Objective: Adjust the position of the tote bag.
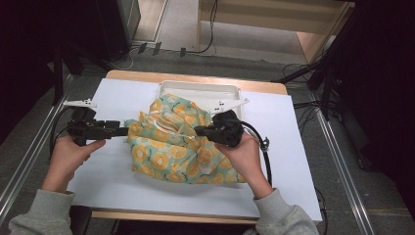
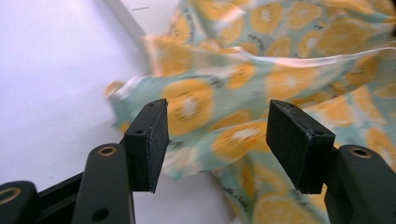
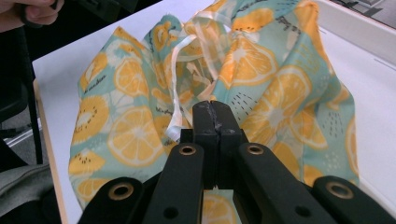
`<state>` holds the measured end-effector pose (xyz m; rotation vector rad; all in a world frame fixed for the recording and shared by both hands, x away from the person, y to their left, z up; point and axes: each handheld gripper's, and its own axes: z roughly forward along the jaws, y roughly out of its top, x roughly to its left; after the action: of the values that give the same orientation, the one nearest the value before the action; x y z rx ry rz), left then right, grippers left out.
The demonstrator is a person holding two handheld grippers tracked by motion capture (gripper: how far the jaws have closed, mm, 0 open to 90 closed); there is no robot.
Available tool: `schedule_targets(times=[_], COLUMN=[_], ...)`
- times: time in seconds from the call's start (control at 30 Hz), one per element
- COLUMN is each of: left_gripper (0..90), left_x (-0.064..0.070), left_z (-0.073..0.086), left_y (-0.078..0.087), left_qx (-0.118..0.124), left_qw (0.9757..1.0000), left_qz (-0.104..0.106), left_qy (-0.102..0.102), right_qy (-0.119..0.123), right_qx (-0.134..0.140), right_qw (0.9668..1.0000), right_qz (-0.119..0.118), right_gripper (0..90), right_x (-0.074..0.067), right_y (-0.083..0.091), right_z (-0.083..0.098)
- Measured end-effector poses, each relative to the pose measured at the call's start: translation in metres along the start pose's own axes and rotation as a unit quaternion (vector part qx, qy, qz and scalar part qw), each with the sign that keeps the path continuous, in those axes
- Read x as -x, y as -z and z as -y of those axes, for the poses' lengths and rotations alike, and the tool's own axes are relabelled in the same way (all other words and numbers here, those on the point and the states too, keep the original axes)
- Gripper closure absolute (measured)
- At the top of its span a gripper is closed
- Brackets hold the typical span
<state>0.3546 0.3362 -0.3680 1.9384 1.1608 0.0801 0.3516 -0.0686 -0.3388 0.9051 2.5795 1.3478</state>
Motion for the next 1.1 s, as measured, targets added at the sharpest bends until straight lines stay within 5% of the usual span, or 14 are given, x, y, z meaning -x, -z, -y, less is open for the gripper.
schedule_targets(times=[0.13, 0.63, 0.67, 0.77, 0.9, 1.1], left_gripper=[35.9, 33.3, 34.9, 60.2, 87.5, 90.0], left_x=[-0.012, -0.014, -0.014, -0.008, 0.002, 0.029], left_z=[0.0, -0.017, -0.017, -0.02, -0.021, -0.025], left_y=[-0.009, -0.05, -0.053, -0.062, -0.064, -0.046], left_qx=[-0.005, -0.034, -0.038, -0.057, -0.06, -0.028], left_qw=[0.9996, 0.9981, 0.9978, 0.9954, 0.9948, 0.9922], left_qz=[0.012, 0.039, 0.042, 0.062, 0.078, 0.121], left_qy=[0.023, 0.033, 0.034, 0.045, 0.026, -0.001], right_qy=[-0.005, -0.006, -0.007, -0.011, -0.021, -0.031], right_qx=[0.002, 0.017, 0.018, 0.019, 0.016, 0.017], right_qw=[1.0, 0.9998, 0.9998, 0.9998, 0.9996, 0.9994], right_qz=[0.005, 0.002, 0.001, 0.0, 0.0, 0.006], right_gripper=[90.0, 90.0, 90.0, 90.0, 90.0, 90.0], right_x=[0.001, -0.008, -0.009, -0.009, -0.006, -0.004], right_y=[0.011, 0.032, 0.033, 0.035, 0.036, 0.042], right_z=[0.011, 0.028, 0.029, 0.035, 0.044, 0.058])
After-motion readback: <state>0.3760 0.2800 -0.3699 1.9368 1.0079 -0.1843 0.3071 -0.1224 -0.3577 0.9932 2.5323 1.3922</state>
